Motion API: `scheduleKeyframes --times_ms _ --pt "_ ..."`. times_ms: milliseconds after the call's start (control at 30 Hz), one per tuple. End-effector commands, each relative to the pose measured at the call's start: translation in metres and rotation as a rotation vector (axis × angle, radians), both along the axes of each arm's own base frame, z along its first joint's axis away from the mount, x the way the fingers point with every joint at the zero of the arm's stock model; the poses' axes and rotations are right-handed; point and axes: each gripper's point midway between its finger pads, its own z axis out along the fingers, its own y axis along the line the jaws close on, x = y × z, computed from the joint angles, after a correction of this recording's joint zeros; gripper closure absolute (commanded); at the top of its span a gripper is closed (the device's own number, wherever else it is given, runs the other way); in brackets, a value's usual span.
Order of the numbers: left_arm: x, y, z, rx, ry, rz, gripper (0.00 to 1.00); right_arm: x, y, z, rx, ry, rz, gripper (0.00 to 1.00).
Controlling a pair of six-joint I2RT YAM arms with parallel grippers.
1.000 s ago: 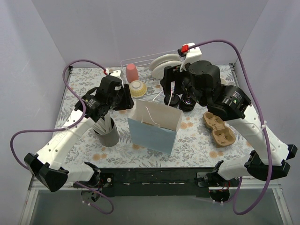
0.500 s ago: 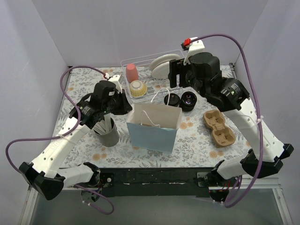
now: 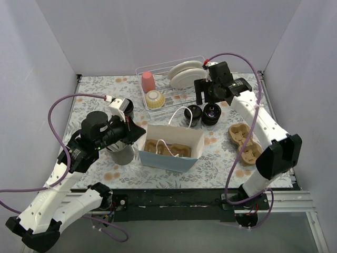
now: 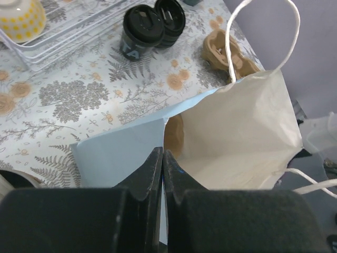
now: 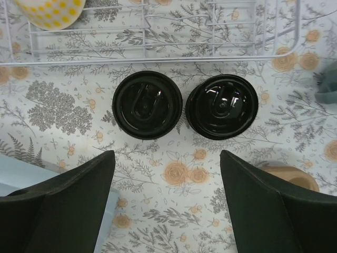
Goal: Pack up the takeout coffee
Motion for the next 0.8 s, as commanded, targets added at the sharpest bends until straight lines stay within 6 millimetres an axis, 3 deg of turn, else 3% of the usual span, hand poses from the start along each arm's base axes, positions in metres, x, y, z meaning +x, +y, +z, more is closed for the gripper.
scheduleKeyframes --times_ms 0,133,267,367,767 --pt "-0.015 -0.009 0.005 -0.041 -0.069 -0.114 1.0 0.016 0.02 -0.026 0.031 0.056 0.098 0.12" --pt "-0.024 -0.008 0.007 -0.04 -0.092 -0.151 1.0 0.029 0.031 -0.053 0.02 0.12 0.123 0.15" --pt "-0.028 -0.007 0.001 0.002 -0.078 -0.182 1.0 0.031 0.046 -0.066 0.054 0.168 0.174 0.21" --pt "-0.028 -0.004 0.001 0.019 -0.07 -0.172 1.0 0.033 0.046 -0.077 0.046 0.2 0.157 0.21" --pt "-0.032 0.012 0.002 0.069 -0.059 -0.116 1.0 0.046 0.051 -0.09 -0.03 0.194 0.136 0.15"
